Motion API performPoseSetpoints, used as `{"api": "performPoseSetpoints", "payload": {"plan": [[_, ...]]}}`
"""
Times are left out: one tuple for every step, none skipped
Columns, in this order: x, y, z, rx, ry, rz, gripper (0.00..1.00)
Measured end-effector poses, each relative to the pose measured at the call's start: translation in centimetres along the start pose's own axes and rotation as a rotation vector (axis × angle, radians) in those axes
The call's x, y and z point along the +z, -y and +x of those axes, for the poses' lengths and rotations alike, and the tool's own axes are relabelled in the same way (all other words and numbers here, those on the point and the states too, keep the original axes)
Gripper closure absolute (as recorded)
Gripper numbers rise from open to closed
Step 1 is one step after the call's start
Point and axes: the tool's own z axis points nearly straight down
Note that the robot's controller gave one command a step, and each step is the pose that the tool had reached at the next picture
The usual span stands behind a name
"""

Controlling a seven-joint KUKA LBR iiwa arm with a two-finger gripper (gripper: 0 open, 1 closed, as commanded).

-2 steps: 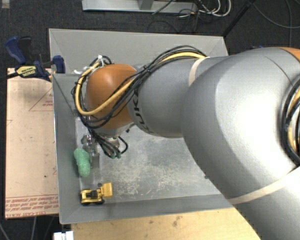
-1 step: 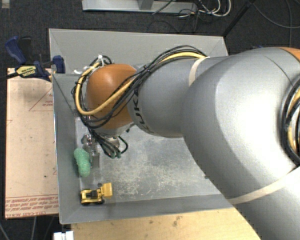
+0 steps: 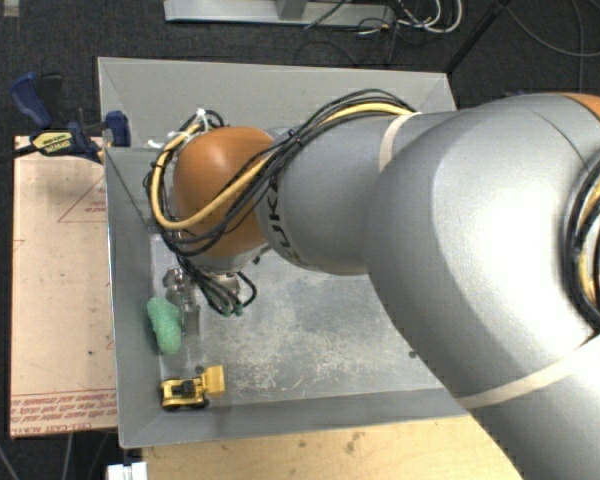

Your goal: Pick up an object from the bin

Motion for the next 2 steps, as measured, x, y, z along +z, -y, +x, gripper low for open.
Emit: {"api": "performPoseSetpoints", "payload": {"plan": [[-1.1, 0.0, 0.2, 0.000, -0.006, 0.001, 1.00], [-3.3, 0.0, 0.2, 0.000, -0.007, 0.002, 1.00]]}}
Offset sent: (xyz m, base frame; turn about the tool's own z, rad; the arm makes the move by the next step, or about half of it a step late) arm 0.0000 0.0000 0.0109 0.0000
